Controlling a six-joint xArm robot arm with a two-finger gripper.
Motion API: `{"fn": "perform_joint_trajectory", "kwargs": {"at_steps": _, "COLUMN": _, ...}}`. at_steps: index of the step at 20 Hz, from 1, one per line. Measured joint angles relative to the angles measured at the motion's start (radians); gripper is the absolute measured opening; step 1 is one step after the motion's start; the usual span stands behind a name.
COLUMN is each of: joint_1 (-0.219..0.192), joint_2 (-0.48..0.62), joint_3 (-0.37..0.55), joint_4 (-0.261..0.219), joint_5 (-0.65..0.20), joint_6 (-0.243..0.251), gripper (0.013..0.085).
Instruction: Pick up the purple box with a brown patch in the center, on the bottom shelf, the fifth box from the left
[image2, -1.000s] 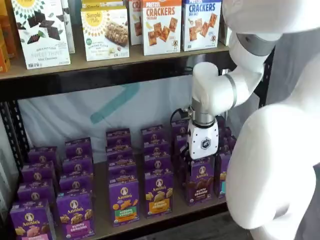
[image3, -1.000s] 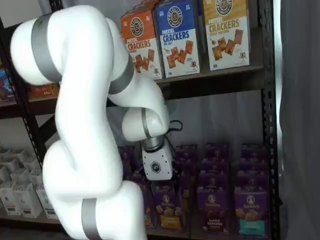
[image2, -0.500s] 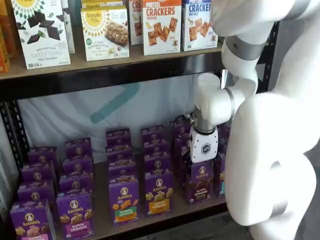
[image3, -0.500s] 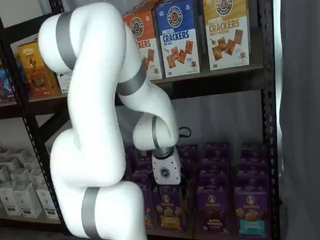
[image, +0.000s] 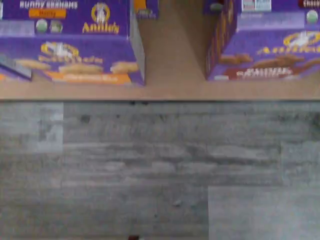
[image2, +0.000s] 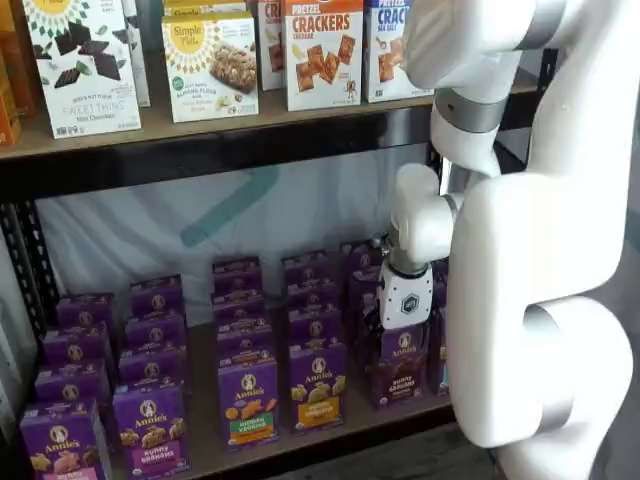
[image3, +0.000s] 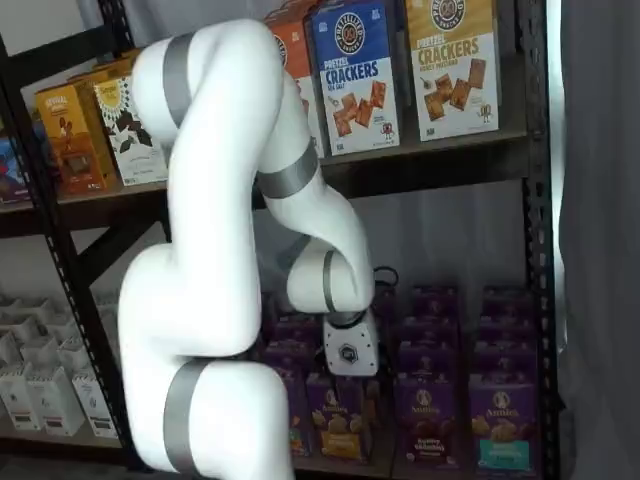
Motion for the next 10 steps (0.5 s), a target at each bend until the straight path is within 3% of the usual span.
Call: {"fn": "perform_joint_trajectory", "kwargs": {"at_steps": 10, "joint_1": -0.051, "joint_2": 0.168, "joint_3": -0.197, "joint_4": -0.052, "joint_5": 0.03, "joint_6": 0.0, "gripper": 0.085}}
